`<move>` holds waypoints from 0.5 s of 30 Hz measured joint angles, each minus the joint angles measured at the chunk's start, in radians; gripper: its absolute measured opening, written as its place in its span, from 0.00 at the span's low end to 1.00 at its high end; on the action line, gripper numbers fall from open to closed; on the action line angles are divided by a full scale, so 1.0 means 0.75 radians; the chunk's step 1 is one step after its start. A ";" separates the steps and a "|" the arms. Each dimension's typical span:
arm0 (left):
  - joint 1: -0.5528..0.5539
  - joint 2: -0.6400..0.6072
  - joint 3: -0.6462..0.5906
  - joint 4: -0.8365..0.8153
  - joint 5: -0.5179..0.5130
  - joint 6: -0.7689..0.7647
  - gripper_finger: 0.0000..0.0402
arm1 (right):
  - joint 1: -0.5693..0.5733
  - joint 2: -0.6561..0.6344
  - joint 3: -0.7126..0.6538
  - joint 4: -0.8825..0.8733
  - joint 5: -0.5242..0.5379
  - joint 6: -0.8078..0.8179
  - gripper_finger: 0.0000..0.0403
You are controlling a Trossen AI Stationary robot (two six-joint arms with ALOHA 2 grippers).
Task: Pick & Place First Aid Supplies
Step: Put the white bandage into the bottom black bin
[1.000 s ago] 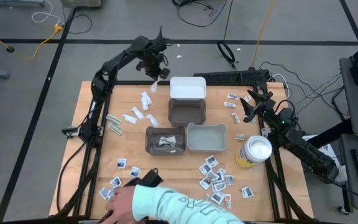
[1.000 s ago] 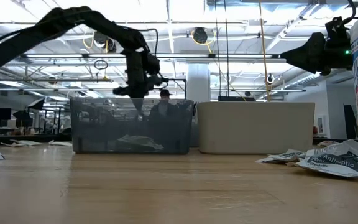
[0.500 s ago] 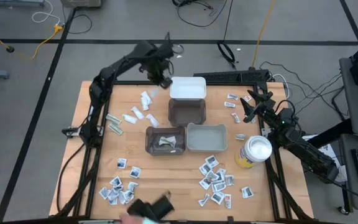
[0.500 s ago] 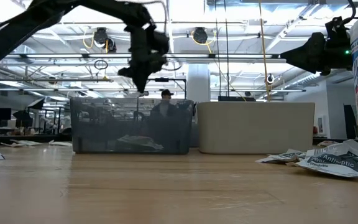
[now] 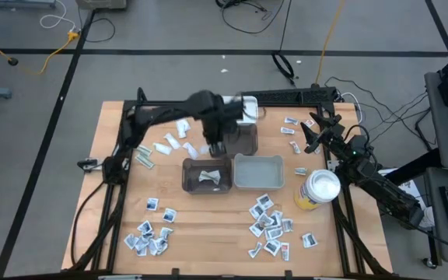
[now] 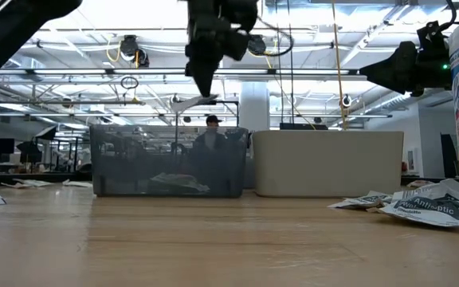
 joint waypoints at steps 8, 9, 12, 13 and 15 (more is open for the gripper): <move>-0.220 0.000 0.000 0.001 0.071 -0.071 0.00 | -0.001 0.000 0.000 0.000 0.000 0.000 0.65; -0.236 0.001 0.000 0.001 0.075 -0.072 0.00 | 0.000 0.000 0.000 0.000 0.000 0.000 0.65; -0.253 0.001 -0.007 0.002 0.083 -0.072 0.00 | 0.000 0.000 0.000 0.000 0.000 0.000 0.65; -0.250 0.000 -0.023 0.003 0.082 -0.071 0.00 | 0.000 0.000 0.000 0.000 0.000 0.000 0.65; -0.246 0.000 -0.075 0.004 0.076 -0.070 0.00 | 0.000 0.000 0.000 0.000 0.000 0.000 0.65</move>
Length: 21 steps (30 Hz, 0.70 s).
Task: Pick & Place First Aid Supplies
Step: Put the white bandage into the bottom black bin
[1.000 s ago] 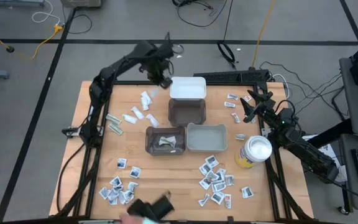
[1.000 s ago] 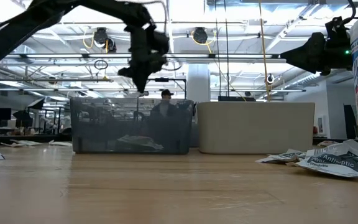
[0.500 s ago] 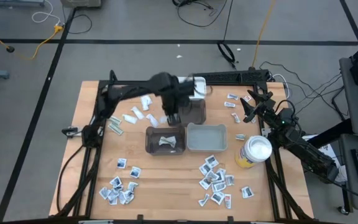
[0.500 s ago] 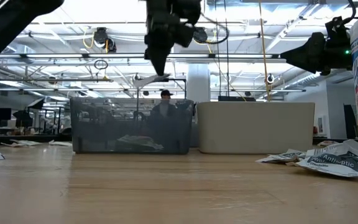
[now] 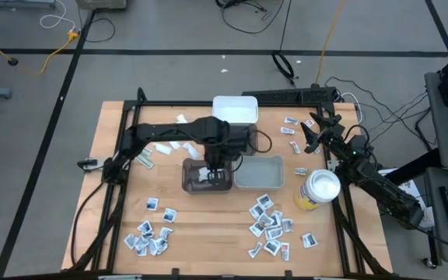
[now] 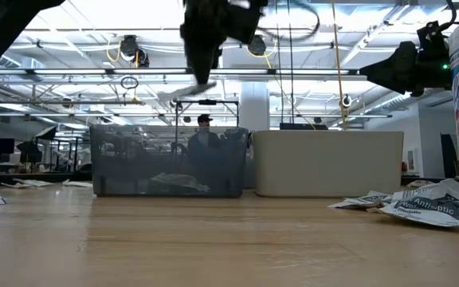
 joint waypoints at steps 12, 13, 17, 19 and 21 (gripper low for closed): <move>0.016 0.002 -0.328 0.203 -0.099 0.078 0.00 | 0.000 0.000 0.000 0.000 0.000 0.000 0.65; 0.015 0.002 -0.353 0.228 -0.098 0.079 0.00 | 0.000 0.000 0.000 0.000 0.000 0.000 0.65; 0.013 0.002 -0.453 0.296 -0.098 0.099 0.00 | 0.000 0.000 0.000 0.000 0.000 0.000 0.65; 0.012 0.002 -0.495 0.338 -0.085 0.108 0.00 | 0.000 0.000 0.000 0.000 0.000 0.000 0.65; 0.008 0.002 -0.534 0.382 -0.065 0.139 0.00 | 0.000 0.000 0.000 0.000 0.001 0.000 0.65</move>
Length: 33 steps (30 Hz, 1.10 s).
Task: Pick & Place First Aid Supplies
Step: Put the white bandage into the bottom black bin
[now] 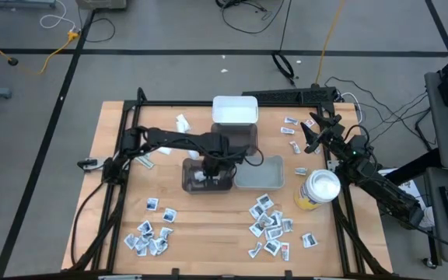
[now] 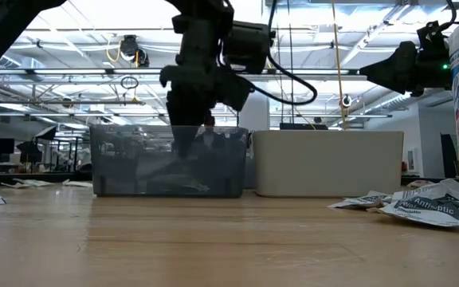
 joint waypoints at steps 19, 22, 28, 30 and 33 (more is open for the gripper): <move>-0.002 -0.013 -0.014 0.028 0.003 -0.015 0.55 | 0.000 0.000 0.000 0.000 -0.001 0.000 0.65; -0.002 -0.013 -0.014 0.026 0.003 -0.009 0.65 | 0.000 0.000 0.000 0.000 0.000 0.000 0.65; -0.002 -0.013 -0.014 0.017 0.003 -0.009 0.74 | 0.001 0.000 0.000 0.000 0.000 0.000 0.65; 0.003 -0.024 -0.015 -0.003 0.005 -0.009 0.76 | 0.000 0.000 0.000 0.000 0.000 0.000 0.65; 0.023 -0.063 -0.014 -0.007 0.007 -0.052 0.76 | 0.001 0.000 0.001 0.000 0.000 0.000 0.65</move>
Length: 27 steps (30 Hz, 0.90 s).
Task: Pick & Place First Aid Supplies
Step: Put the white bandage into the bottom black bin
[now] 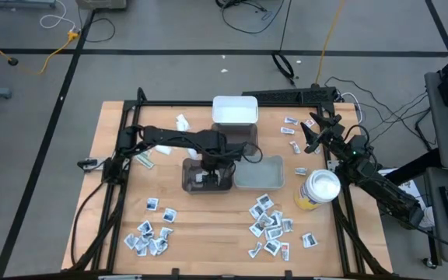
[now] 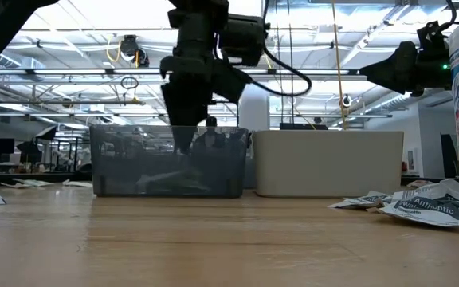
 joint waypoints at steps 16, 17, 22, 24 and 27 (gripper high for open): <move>0.250 -0.218 0.002 -0.101 0.103 -0.419 0.71 | 0.000 0.000 0.000 0.000 0.000 0.000 0.65; 0.269 -0.227 0.002 -0.116 0.103 -0.448 0.72 | -0.001 0.000 0.000 0.000 0.000 0.000 0.65; 0.369 -0.270 0.001 -0.183 0.100 -0.601 0.72 | -0.001 0.000 -0.001 0.000 0.000 0.000 0.65; 0.404 -0.282 0.001 -0.186 0.101 -0.657 0.71 | 0.000 0.000 0.000 0.000 0.000 0.000 0.65; 0.452 -0.303 -0.021 -0.184 0.102 -0.743 0.70 | 0.000 0.000 0.000 0.000 0.000 0.000 0.65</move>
